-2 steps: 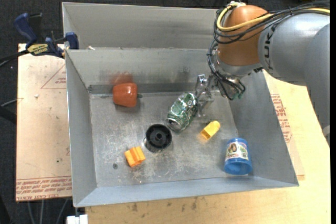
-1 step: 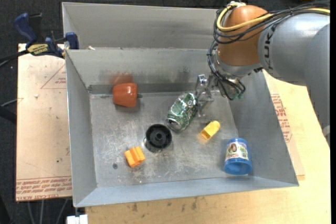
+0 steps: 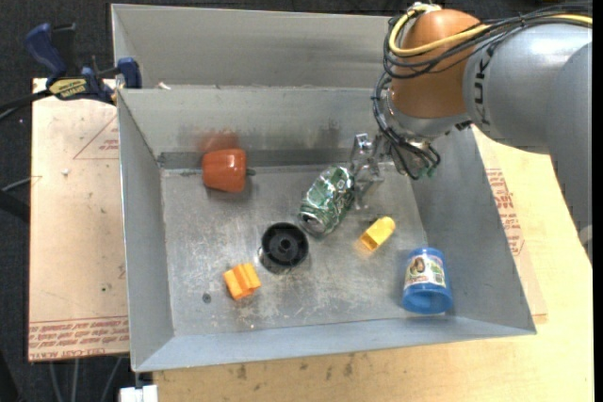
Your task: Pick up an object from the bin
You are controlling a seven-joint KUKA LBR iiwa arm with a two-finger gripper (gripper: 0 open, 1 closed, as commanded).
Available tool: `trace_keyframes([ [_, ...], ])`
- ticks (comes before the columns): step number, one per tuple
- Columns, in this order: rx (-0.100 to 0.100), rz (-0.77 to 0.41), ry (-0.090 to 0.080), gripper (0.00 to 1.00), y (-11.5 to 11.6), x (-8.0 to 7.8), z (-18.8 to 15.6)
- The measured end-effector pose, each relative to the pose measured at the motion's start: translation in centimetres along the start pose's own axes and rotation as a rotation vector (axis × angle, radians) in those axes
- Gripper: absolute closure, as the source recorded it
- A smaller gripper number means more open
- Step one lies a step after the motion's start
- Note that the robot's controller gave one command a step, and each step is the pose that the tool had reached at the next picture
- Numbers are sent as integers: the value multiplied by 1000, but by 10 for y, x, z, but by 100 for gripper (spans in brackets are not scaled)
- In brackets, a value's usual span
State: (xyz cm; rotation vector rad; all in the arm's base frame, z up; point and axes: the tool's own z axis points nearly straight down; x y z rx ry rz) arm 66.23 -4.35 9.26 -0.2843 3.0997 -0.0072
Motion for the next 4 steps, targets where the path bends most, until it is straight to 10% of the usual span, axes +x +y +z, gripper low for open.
trace_keyframes([
  [4,0,0,0,100,0,0,0],
])
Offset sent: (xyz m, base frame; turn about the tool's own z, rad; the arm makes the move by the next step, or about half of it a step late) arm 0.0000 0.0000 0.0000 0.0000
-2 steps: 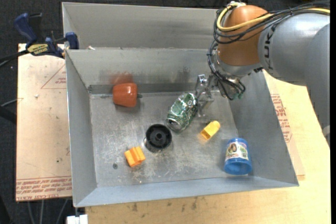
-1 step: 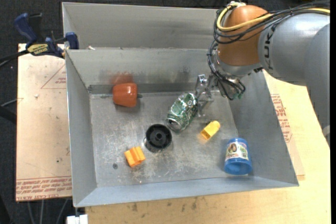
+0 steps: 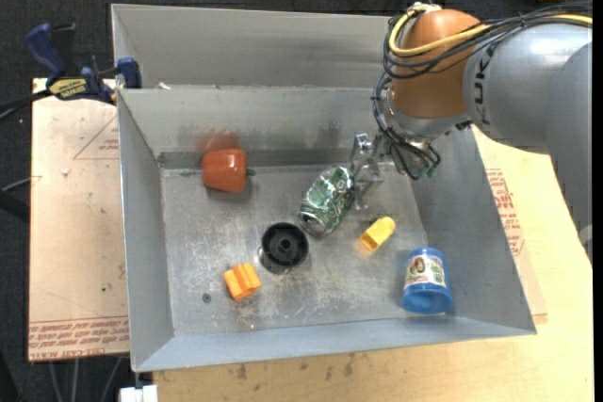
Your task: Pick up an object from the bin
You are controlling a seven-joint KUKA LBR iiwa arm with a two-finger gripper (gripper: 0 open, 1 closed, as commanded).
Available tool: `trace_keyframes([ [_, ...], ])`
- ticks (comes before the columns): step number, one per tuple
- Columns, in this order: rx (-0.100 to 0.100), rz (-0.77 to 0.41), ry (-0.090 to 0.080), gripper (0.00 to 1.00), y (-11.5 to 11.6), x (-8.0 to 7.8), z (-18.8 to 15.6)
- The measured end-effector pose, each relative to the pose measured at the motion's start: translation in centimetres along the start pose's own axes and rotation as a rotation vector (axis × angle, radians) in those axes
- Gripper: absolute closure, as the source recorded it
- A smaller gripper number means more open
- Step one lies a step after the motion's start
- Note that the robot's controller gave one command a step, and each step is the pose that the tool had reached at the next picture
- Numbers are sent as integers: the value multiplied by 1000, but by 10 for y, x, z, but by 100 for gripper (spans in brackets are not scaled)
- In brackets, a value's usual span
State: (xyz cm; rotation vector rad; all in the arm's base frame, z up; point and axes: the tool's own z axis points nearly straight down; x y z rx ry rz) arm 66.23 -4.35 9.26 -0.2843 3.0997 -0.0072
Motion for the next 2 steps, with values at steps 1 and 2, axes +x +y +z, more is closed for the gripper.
trace_keyframes([
  [1,0,0,0,100,0,0,0],
  [2,0,0,0,100,0,0,0],
])
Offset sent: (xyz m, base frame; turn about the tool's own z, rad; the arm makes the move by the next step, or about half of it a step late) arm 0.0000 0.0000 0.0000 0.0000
